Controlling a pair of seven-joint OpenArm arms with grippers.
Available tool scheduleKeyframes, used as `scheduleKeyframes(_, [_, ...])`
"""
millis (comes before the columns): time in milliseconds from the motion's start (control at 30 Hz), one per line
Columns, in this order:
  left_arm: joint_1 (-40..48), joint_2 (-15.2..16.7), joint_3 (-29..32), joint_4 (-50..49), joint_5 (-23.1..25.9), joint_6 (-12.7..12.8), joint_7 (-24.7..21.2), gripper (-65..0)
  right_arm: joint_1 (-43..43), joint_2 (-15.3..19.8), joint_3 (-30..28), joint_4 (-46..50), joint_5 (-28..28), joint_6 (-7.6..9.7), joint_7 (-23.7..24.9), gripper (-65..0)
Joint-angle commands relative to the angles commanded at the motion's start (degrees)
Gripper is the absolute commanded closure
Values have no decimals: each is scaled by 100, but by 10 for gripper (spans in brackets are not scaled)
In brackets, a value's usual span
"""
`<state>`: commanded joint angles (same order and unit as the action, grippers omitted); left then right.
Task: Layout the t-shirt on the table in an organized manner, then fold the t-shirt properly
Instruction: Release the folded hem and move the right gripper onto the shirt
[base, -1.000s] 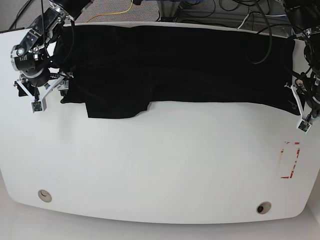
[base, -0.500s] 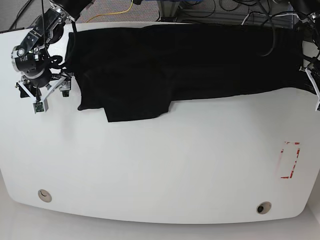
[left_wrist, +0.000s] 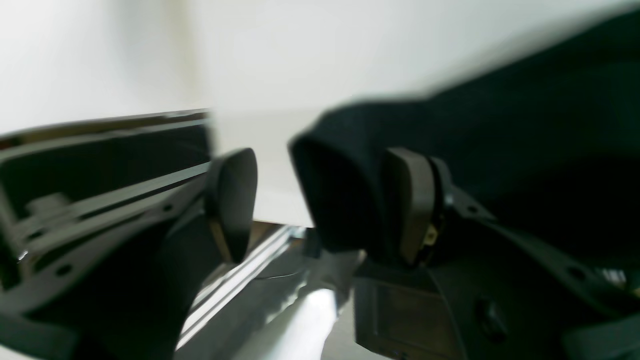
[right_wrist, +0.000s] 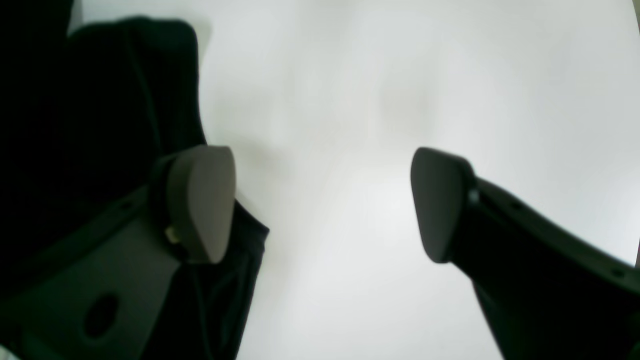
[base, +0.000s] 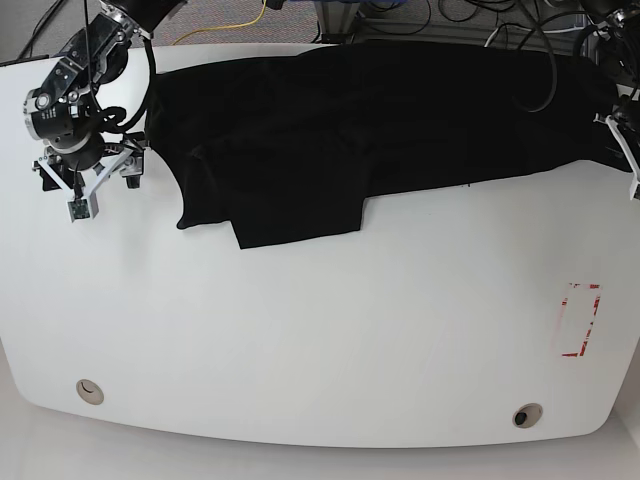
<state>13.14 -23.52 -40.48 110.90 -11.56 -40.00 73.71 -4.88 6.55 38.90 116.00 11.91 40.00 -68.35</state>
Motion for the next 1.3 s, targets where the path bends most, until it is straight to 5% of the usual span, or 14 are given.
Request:
scheduleKeyframes(200, [-18,273,18,0,9,0,0,-360,-264,-35,-369,9,246,0,-9,-525])
scheduleKeyframes(633, [-26,264,343,0,9,0,-9,-358,-457,-35,-993,-18,2910,0,-703,-525])
scheduleKeyframes(833, [-26,281,396,-9,9,0,-9,-358,-457,-308,-1547,-44,3051,0,-721,-518])
scheduleKeyframes(1000, [-9,273,536,-9,9,0,-9,-347,-457,-651,-2031,-123,2743,0,-712,-404])
scheduleKeyframes(1300, [114,598,246,-9,26,0,9,-85,-369,-1029,-2804,-211,1881,0,-677,-98])
